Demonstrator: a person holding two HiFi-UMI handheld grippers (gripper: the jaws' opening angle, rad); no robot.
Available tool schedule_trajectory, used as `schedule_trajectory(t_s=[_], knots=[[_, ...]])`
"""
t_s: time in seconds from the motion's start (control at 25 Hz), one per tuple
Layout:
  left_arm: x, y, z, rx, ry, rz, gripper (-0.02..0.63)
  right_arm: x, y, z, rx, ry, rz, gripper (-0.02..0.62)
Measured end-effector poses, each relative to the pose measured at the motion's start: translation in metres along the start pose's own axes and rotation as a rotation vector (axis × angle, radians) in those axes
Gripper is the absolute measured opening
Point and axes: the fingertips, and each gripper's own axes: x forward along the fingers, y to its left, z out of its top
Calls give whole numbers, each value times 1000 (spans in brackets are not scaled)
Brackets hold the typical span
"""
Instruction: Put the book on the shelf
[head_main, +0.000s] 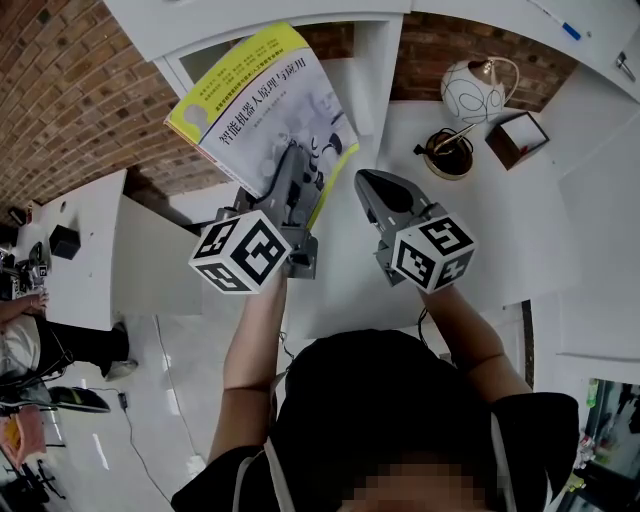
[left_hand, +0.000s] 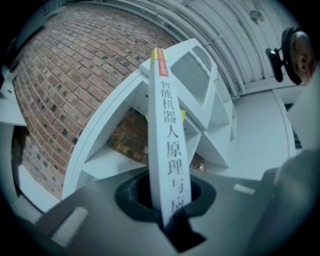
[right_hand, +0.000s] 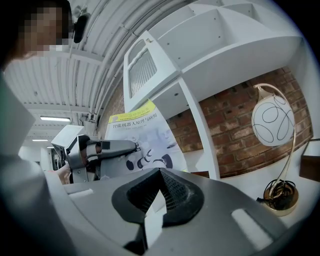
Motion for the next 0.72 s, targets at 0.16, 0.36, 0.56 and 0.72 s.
schedule_trajectory(t_s=[0.16,0.36,0.56,0.72], knots=[[1,2,-8,-40,11,4,66,-1,-5,2,2,-4,-10,-5],[3,3,-17,-37,35,8,66,-2,-11,3,10,-10,-18,-3],[7,5,-11,-44,25,16,66,0,-11,3,12,-11,-10,-5],[11,8,-3,-74,20,19,66,1,-11,3,12,-13,-10,-3]])
